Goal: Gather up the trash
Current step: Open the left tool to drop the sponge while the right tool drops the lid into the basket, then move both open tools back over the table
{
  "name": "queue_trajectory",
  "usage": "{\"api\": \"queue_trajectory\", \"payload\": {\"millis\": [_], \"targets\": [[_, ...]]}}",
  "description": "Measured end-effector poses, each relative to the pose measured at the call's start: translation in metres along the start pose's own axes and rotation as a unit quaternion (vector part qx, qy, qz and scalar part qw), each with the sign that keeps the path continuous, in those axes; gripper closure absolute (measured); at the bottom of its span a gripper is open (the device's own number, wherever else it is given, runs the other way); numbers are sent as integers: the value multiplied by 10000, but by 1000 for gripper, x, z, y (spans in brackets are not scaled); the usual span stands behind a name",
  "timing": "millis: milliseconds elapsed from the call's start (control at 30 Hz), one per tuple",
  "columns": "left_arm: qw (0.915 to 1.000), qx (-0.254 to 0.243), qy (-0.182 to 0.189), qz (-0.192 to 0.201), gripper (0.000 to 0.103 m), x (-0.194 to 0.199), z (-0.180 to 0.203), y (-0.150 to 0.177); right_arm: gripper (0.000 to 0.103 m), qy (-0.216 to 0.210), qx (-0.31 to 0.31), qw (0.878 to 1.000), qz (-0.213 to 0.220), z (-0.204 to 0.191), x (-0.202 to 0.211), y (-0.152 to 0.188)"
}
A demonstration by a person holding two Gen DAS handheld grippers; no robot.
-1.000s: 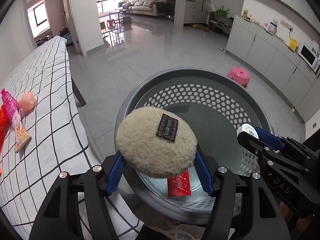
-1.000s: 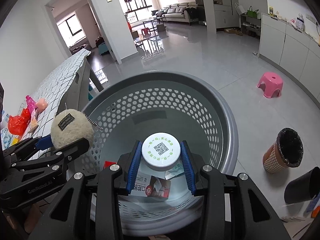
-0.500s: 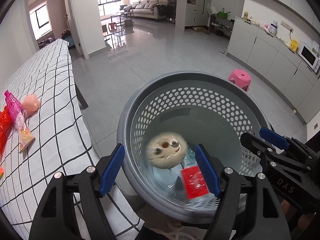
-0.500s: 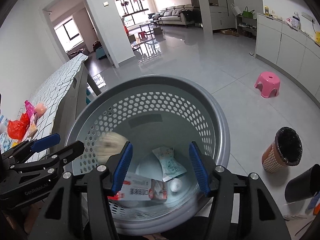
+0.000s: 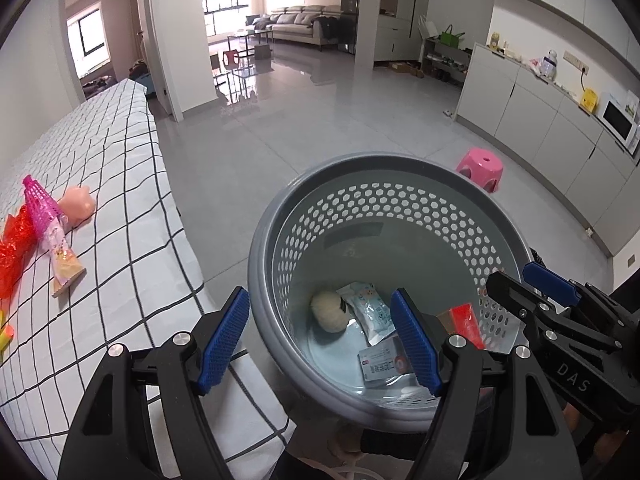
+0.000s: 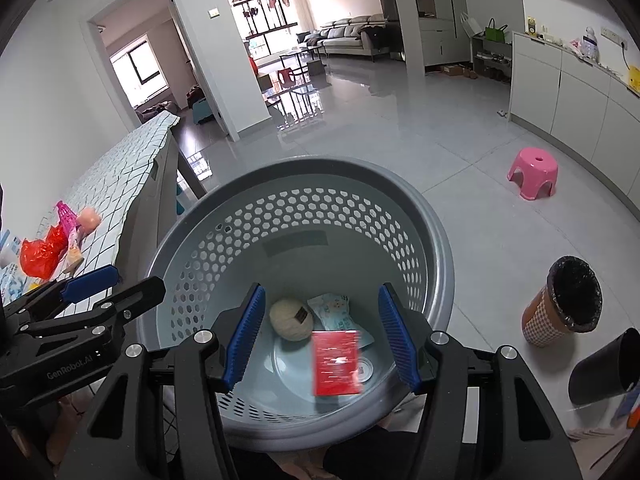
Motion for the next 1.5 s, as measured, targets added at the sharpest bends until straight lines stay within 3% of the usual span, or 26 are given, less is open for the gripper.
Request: {"api": "queue_trajectory", "payload": {"millis": [500,833,1100,1500], "targets": [[9992,169,-109,355,27,38,-15,4,43,-129,64,9994,310,-20,31,1],[9943,625,-550,667,19,79,-65,19,36,-537,458,9963,495,-71,40,-2],[9814,1229,-1241,792,19,112,-134,44,33,-1020,990,9888,464,-137,37,0],[9517,2052,-2084,936,19,164,-232,89,33,-1634,1858,9682,375,-247,28,5]]}}
Point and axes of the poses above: each gripper's, at about its wrist camera, not at the fingertips, and x roughly against the way its jaws point, z to its right, y to its underside, the point moved 7 cm from there along -x, roughly the way its jaws point, and after that the axes turned 9 degrees about y, right-handed, at the moved point
